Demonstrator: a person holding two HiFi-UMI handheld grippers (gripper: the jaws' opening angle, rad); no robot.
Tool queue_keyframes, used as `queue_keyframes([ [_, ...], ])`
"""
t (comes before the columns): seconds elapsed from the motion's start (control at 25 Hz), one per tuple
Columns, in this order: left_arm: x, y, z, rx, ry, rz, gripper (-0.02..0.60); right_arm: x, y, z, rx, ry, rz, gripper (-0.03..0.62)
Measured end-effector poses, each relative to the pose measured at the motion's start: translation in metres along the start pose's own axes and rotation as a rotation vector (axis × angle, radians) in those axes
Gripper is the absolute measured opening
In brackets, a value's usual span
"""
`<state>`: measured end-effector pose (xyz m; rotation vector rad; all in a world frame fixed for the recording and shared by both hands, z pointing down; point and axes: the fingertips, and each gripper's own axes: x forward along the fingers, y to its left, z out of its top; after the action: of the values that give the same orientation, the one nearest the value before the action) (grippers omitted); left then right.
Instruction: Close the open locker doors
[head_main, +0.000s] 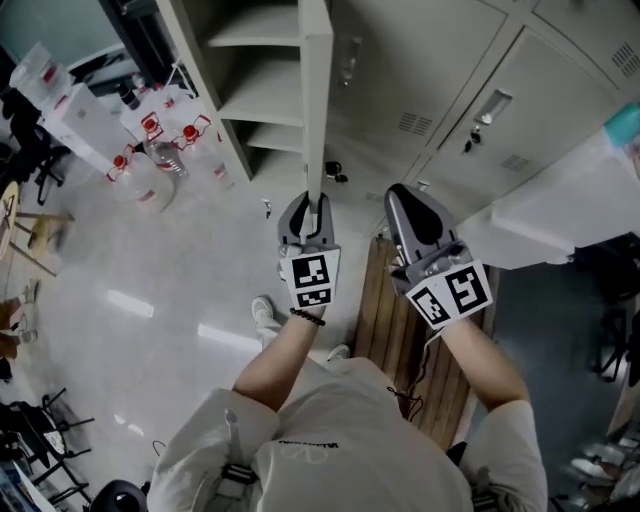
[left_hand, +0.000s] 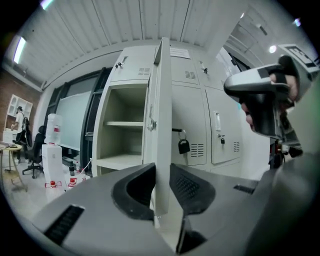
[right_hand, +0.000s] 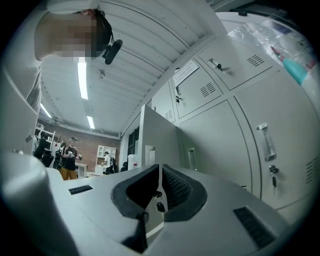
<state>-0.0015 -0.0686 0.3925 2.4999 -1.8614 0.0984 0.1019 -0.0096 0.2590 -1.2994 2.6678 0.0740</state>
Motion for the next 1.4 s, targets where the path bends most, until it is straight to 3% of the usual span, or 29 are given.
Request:
queue_keyframes([
  [0.28, -0.011, 0.077, -0.002, 0.012, -0.02, -0.106, 0.086, 0.1, 0.072, -0.001, 0.02, 0.016, 0.202, 0.102],
  [0.56, 0.001, 0.147, -0.001, 0.011, -0.017, -0.211, 0.086, 0.2, 0.127, -0.032, -0.026, 0.088, 0.295, 0.15],
  [1.2, 0.051, 0.234, 0.007, 0.012, -0.041, -0.418, 0.094, 0.318, 0.147, -0.052, -0.09, 0.097, 0.171, 0.112],
  [1.4, 0.063, 0.267, 0.01, 0.014, -0.056, -0.403, 0.095, 0.35, 0.139, -0.058, -0.083, 0.088, 0.131, 0.106],
])
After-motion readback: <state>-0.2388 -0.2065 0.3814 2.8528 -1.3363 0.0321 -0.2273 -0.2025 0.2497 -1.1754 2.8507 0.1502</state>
